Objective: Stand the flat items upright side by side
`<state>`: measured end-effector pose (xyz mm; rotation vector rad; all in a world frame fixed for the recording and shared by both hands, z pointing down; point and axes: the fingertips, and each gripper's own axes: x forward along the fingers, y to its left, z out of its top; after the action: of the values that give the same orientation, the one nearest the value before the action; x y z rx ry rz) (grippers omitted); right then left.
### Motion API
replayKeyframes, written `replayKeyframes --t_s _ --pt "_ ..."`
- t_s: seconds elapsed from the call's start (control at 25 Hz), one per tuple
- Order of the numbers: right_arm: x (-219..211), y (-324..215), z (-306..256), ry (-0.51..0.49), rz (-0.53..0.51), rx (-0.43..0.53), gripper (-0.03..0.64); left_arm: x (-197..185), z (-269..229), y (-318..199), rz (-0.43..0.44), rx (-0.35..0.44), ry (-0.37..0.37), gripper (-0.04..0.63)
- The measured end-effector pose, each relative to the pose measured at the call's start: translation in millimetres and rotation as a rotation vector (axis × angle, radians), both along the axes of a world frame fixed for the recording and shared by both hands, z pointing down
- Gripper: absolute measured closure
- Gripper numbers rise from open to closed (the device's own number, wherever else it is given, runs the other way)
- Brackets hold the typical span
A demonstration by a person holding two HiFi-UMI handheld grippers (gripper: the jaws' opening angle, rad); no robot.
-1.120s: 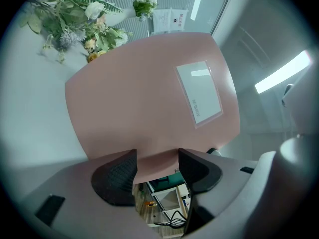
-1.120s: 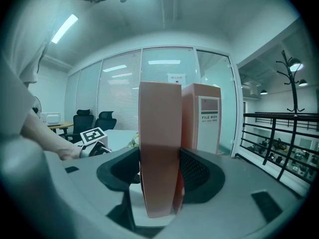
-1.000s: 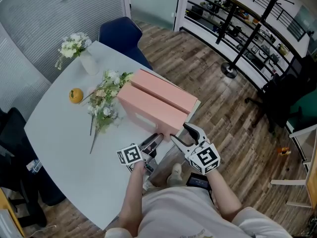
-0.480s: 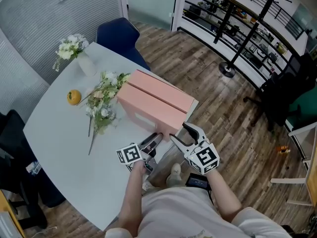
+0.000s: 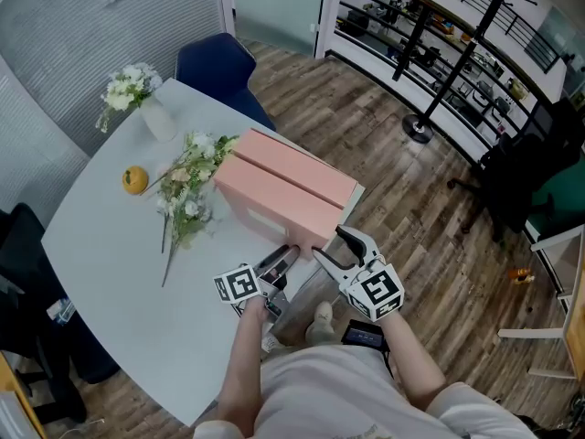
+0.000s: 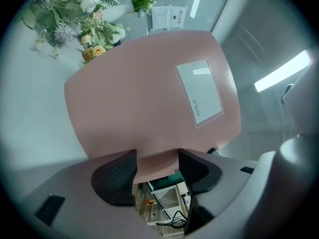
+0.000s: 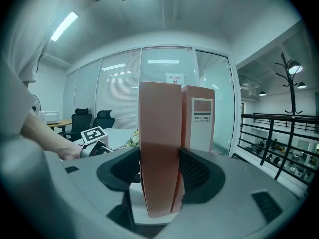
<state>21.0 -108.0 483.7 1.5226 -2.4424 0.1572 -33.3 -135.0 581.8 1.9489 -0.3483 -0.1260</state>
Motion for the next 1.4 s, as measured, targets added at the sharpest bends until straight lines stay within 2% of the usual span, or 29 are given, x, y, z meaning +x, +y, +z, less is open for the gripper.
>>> replayKeyframes --t_s 0.68,0.96,1.12,1.32,1.4 --pt "4.5 7.7 -2.8 -0.053 0.070 -0.004 0.349 -11.6 -9.3 -0.3 -0.022 0.019 0.005 0.348" --pt "11.5 18.5 -2.1 -0.120 0.147 -0.015 0.368 -22.3 -17.3 1.4 -0.032 0.101 -0.066 0.348" --pt "16.7 26.4 -3.3 -0.172 0.198 -0.018 0.416 -26.5 -26.3 6.0 -0.032 0.205 -0.160 0.362" --pt "24.0 33.3 -6.7 -0.262 0.267 -0.020 0.554 -34.2 -47.7 7.0 -0.057 0.427 -0.305 0.467" --pt "27.4 35.2 -10.0 -0.303 0.289 -0.020 0.573 -36.1 -58.5 7.7 -0.069 0.507 -0.352 0.508"
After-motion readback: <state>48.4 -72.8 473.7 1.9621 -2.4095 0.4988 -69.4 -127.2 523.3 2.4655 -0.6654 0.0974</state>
